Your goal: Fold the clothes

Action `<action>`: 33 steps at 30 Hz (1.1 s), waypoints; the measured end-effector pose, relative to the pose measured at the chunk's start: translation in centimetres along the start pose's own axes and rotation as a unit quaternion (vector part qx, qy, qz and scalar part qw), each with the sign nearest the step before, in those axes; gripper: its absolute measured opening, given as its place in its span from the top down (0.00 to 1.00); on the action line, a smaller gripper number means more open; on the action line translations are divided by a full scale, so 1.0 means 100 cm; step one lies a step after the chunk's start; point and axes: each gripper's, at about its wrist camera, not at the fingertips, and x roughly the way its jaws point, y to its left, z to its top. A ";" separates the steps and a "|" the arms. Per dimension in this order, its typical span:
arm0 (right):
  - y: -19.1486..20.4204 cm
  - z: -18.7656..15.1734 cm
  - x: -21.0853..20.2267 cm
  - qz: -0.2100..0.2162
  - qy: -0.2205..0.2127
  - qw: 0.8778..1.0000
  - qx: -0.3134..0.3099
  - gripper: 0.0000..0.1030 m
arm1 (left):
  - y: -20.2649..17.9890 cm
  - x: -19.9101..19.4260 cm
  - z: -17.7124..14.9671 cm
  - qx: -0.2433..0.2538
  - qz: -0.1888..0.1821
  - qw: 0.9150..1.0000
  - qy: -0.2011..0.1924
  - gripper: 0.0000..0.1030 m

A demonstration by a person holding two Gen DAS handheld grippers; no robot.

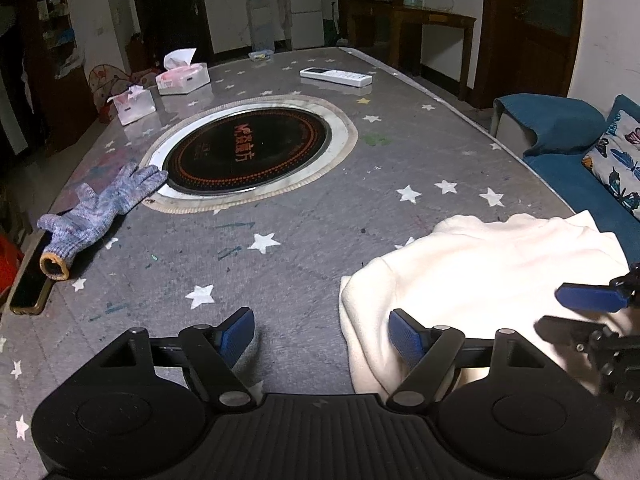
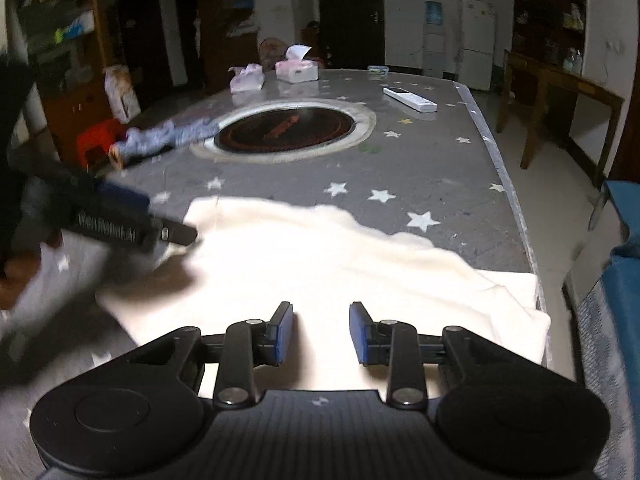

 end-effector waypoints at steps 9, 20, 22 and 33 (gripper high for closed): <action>0.013 -0.008 -0.024 -0.001 -0.015 1.000 -0.012 0.66 | -0.003 -0.017 -0.003 0.006 0.000 1.000 -0.015 0.22; 0.013 -0.023 -0.045 -0.009 -0.018 1.000 -0.003 0.65 | -0.008 -0.041 -0.013 0.012 -0.005 1.000 -0.029 0.18; 0.009 -0.023 -0.051 -0.016 -0.024 1.000 0.001 0.64 | -0.009 -0.045 -0.016 0.013 -0.006 0.999 -0.030 0.18; -0.015 -0.044 -0.059 -0.049 -0.011 0.998 0.040 0.59 | -0.022 -0.048 -0.028 0.017 -0.014 1.000 -0.020 0.16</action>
